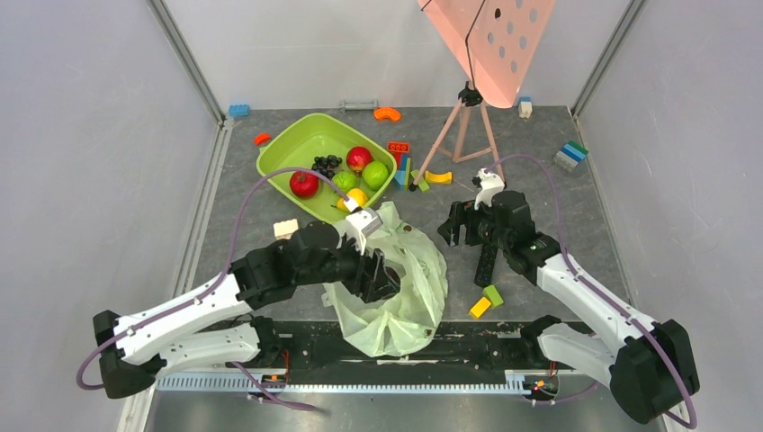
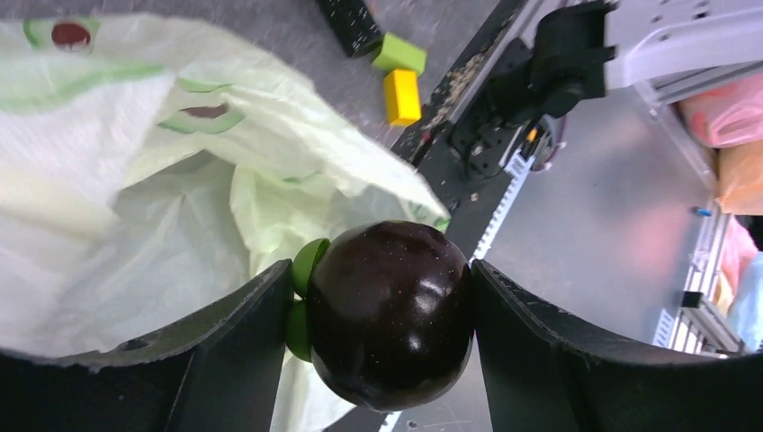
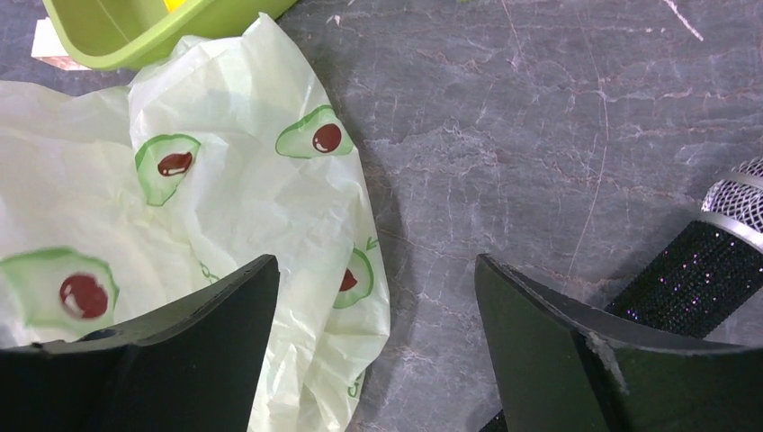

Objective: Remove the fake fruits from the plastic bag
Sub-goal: Take out the fake fruit from the plastic bag, then place the fake fruit in the bin.

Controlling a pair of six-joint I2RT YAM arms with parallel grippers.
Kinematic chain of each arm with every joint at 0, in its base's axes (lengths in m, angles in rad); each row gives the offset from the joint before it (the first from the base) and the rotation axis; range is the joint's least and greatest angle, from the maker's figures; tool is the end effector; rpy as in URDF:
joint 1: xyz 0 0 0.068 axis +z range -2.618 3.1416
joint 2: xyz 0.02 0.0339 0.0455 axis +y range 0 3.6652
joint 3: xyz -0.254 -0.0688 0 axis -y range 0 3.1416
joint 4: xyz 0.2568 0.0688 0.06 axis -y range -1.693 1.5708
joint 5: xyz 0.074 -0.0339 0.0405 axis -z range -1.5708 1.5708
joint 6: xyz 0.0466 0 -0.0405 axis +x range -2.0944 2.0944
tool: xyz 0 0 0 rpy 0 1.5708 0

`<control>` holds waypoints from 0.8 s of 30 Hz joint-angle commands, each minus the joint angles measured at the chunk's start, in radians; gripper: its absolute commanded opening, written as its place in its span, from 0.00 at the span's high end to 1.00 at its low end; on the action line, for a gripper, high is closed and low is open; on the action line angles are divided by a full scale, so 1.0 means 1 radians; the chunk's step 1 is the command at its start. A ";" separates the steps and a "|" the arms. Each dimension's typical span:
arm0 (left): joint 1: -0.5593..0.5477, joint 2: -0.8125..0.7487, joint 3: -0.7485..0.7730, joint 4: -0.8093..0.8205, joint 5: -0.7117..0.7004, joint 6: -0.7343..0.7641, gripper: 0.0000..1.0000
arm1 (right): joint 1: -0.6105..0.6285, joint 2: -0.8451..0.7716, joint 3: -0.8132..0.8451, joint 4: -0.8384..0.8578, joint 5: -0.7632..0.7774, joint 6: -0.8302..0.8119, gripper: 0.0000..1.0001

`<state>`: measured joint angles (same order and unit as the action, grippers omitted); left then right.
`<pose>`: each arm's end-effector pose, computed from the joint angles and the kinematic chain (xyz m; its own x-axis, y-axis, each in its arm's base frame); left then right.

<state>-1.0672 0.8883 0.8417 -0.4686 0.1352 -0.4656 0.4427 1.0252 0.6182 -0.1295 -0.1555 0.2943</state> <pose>0.1024 -0.1989 0.2994 -0.6275 0.2170 -0.7477 0.7193 0.5292 -0.4500 0.2237 0.1140 0.2227 -0.5997 0.0329 -0.7996 -0.3862 0.8633 0.3251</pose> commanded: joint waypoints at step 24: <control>0.340 0.384 0.479 0.134 -0.131 0.039 0.32 | -0.001 -0.085 -0.081 0.034 -0.024 0.003 0.14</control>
<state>-0.8219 1.2179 1.2510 -0.3916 0.0257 -0.4557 0.4427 0.9642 0.5461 -0.1265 -0.1608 0.2981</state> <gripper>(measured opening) 0.743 0.852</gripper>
